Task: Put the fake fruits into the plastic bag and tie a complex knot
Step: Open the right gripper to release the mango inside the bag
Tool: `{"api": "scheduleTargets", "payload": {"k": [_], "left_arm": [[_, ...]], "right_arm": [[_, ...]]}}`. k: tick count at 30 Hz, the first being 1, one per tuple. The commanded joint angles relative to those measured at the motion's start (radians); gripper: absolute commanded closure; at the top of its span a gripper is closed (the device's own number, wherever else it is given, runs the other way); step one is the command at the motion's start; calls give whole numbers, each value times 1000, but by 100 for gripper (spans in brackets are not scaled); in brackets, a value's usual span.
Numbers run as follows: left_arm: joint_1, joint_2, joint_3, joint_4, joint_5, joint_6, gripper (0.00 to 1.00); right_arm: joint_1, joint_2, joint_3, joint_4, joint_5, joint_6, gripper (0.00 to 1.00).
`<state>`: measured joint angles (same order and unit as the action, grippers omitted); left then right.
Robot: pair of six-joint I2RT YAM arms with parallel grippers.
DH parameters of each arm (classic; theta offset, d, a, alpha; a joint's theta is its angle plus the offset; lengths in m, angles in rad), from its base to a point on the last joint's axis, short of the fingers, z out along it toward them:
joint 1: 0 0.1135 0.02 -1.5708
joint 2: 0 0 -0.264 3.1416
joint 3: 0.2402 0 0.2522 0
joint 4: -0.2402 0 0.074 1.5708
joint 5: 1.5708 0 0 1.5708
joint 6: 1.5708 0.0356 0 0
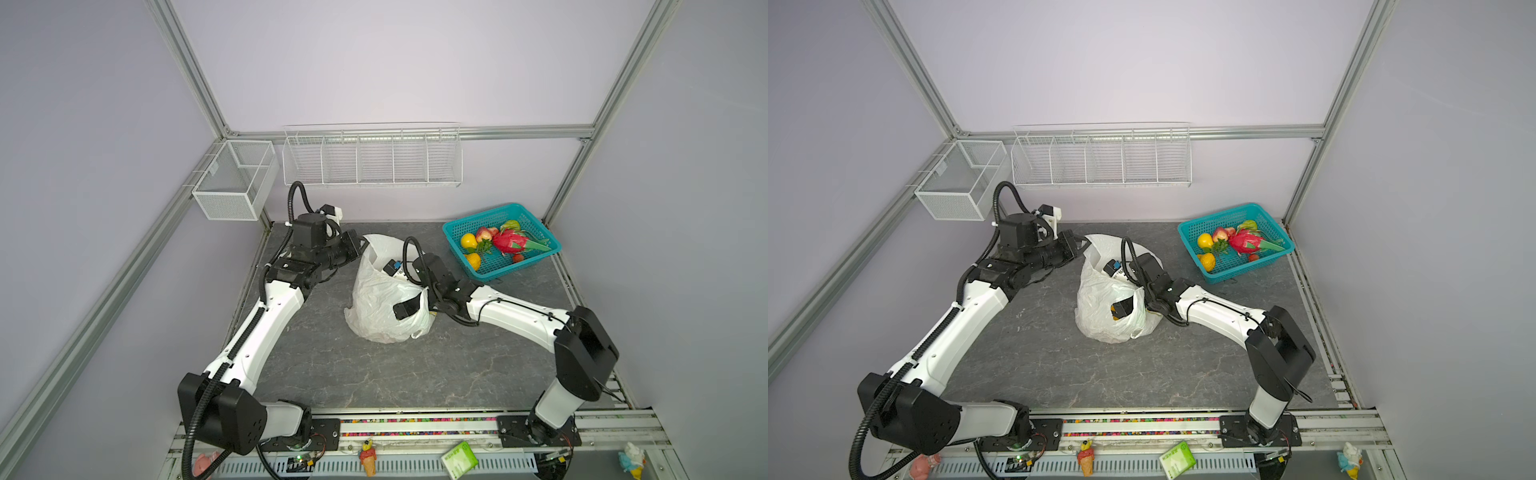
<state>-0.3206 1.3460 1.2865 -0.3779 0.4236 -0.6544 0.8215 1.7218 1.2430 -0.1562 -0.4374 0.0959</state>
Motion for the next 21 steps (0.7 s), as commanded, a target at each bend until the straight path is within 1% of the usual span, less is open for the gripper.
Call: {"api": "scheduleTargets", "payload": {"k": [1,3,6,7,9,12,16,19,21], "left_arm": [[2,-22,-2,8,1,-2,100],[2,-23,-2,8,-1,1,100],[2,-22,-1,5,-6,5,100],[3,-22,-1,4,-8,6,100],[3,-19,0,4,-11,12,100],[3,-18,0,5,-18,16,100],[-1,-6,14,8,-9,-6,100],[-25,14,50,-22,-18,-4,100],[-47,29,73,-40,-32,-2,100]], "right_arm": [[9,8,21,19,0,-26,58],[9,-10,14,23,13,-26,48],[2,-54,6,24,3,-27,34],[-3,-73,0,26,-2,-26,31],[-16,-118,-17,24,-9,-27,28],[-44,-206,-62,20,11,-23,27],[-70,-291,-129,-34,84,-33,28],[-60,-323,-186,-14,55,-17,33],[-32,-333,-215,29,24,9,36]]}}
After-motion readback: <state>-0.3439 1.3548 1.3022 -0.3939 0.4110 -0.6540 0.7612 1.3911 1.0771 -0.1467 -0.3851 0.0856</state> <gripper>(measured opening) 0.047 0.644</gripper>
